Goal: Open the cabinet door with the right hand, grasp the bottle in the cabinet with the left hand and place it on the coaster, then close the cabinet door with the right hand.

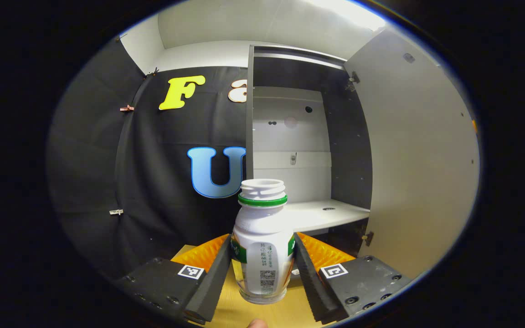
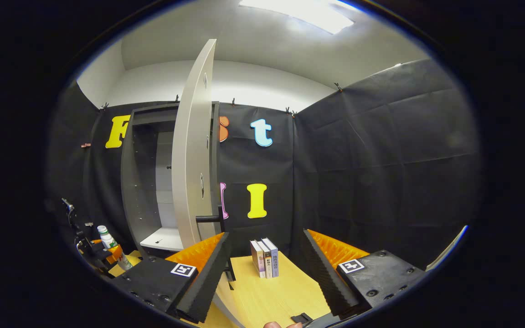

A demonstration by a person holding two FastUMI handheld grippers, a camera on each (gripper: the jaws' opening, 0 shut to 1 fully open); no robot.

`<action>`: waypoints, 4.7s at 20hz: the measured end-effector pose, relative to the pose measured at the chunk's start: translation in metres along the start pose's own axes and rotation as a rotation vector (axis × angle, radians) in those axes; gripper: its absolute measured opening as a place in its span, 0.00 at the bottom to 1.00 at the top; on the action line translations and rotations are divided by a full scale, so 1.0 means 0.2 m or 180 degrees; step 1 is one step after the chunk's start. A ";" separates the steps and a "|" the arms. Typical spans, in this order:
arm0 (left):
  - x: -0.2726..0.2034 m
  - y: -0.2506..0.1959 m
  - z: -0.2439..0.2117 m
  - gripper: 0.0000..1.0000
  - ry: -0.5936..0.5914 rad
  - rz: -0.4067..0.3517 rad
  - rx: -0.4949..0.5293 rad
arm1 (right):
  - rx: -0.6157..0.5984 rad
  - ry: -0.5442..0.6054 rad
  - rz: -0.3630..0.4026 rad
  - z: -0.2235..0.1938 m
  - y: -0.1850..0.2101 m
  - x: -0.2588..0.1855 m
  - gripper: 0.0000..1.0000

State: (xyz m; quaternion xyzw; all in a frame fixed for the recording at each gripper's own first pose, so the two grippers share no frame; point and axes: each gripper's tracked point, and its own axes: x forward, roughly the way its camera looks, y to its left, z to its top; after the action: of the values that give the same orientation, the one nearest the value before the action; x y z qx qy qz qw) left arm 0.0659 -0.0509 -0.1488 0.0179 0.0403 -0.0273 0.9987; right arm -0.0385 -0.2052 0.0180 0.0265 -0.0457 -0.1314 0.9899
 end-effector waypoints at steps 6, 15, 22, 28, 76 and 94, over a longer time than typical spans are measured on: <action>-0.16 0.08 -0.35 0.77 0.0057 -0.0015 -0.0169 | -0.0058 -0.0066 -0.0099 0.00 0.04 0.00 0.98; -0.31 0.10 -0.89 0.79 0.0247 -0.0208 -0.0128 | 0.0003 -0.0147 -0.0293 0.05 0.04 0.02 0.97; -0.33 0.15 -1.15 0.80 0.0312 -0.0265 -0.0206 | -0.0116 -0.0088 -0.0428 0.08 0.04 0.01 0.97; -0.36 0.09 -1.23 0.79 0.0349 -0.0405 -0.0180 | -0.0068 -0.0073 -0.0529 0.09 0.02 0.01 0.98; -0.79 -0.16 0.57 0.95 0.0156 0.0280 -0.0318 | 0.0323 0.0355 0.0677 -0.05 0.13 0.00 0.97; -0.69 -0.09 0.57 0.95 0.0082 0.0173 -0.0285 | 0.0404 0.0458 0.1355 -0.12 0.87 -0.09 1.00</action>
State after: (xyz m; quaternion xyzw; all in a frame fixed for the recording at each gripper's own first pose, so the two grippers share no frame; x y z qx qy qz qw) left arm -0.0634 -0.0652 -0.0250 -0.0254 0.0539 0.0018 0.9982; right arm -0.0094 -0.0321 0.0047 0.0879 0.0123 0.0858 0.9924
